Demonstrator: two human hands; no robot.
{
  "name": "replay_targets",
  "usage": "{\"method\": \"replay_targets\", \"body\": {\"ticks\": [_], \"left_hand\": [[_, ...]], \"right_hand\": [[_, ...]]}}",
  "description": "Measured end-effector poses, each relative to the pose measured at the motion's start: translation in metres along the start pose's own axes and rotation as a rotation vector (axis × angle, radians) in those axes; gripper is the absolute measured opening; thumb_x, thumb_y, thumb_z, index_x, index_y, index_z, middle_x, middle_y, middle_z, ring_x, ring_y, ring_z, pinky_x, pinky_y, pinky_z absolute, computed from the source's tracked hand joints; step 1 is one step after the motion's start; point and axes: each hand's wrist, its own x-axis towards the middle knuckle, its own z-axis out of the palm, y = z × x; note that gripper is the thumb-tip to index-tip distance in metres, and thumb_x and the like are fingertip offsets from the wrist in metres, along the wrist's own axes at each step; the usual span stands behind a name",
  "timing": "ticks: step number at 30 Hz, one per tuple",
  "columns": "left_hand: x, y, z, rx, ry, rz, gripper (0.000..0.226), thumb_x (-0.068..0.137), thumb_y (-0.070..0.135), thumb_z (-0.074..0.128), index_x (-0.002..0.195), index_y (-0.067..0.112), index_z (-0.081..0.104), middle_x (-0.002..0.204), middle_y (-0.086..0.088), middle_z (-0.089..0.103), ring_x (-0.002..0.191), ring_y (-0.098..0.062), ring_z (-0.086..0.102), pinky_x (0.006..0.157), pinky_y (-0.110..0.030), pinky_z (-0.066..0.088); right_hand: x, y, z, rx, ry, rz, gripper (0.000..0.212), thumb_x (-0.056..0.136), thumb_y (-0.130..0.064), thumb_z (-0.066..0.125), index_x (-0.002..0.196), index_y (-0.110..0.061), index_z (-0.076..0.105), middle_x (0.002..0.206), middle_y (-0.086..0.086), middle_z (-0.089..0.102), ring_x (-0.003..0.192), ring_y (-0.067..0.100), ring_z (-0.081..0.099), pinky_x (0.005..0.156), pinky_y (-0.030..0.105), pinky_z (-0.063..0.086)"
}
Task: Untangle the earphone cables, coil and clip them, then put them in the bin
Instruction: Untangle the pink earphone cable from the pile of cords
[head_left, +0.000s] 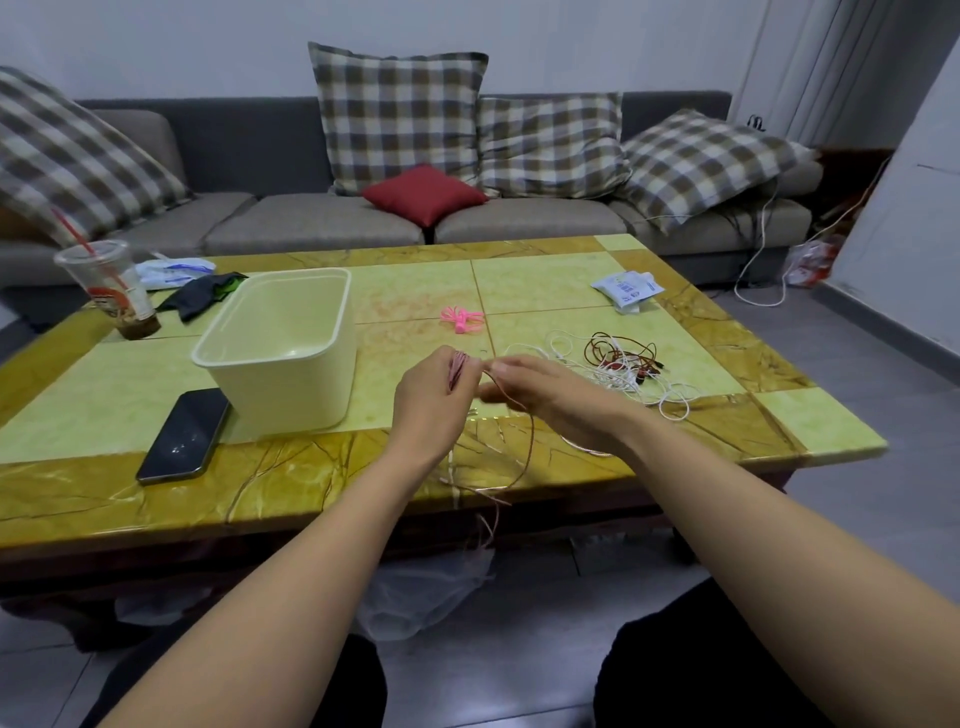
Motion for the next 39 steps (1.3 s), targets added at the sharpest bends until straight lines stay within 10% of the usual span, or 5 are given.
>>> {"method": "replay_targets", "body": {"ticks": [10,17,26,35,39], "left_hand": [[-0.001,0.007,-0.012,-0.698,-0.605,-0.288,0.037,0.104,0.034,0.04,0.081,0.009,0.055,0.049,0.006,0.031,0.049,-0.013,0.036,0.068,-0.028,0.045],[0.01,0.014,-0.009,-1.368,-0.155,-0.363,0.036,0.107,0.021,0.031,0.082,0.009,0.054,0.07,-0.005,0.066,0.075,-0.02,0.068,0.091,-0.034,0.05],[-0.002,-0.006,-0.003,0.009,-0.359,0.045,0.039,0.105,0.031,0.033,0.084,0.013,0.06,0.067,0.002,0.065,0.068,-0.016,0.06,0.075,-0.036,0.047],[0.008,0.023,-0.014,-1.404,-0.237,-0.28,0.033,0.105,0.028,0.033,0.08,0.012,0.048,0.056,0.004,0.05,0.062,-0.015,0.056,0.081,-0.028,0.053],[0.013,0.024,-0.015,-1.32,0.024,-0.201,0.032,0.107,0.021,0.028,0.084,0.014,0.049,0.1,-0.015,0.073,0.104,-0.022,0.068,0.097,-0.031,0.047]], "right_hand": [[-0.001,-0.005,-0.006,-0.073,0.148,-0.08,0.026,0.101,-0.024,0.052,0.081,-0.011,0.062,0.056,-0.009,0.033,0.048,0.004,0.028,0.047,0.016,0.026],[-0.001,0.008,0.002,-0.27,-0.037,0.042,0.029,0.106,-0.025,0.042,0.085,-0.014,0.06,0.06,-0.004,0.037,0.046,0.006,0.029,0.043,0.017,0.025],[-0.007,-0.011,0.002,-0.203,0.076,-0.055,0.029,0.097,-0.01,0.04,0.071,-0.014,0.053,0.055,-0.01,0.034,0.047,0.005,0.026,0.046,0.02,0.021],[-0.001,-0.008,0.003,-0.004,0.077,-0.119,0.029,0.106,-0.024,0.041,0.081,-0.013,0.051,0.057,-0.006,0.03,0.046,0.008,0.023,0.043,0.018,0.02],[-0.004,-0.009,0.005,-0.093,-0.109,0.009,0.026,0.106,-0.023,0.041,0.088,-0.01,0.056,0.054,-0.005,0.041,0.044,0.01,0.038,0.048,0.024,0.031]]}}
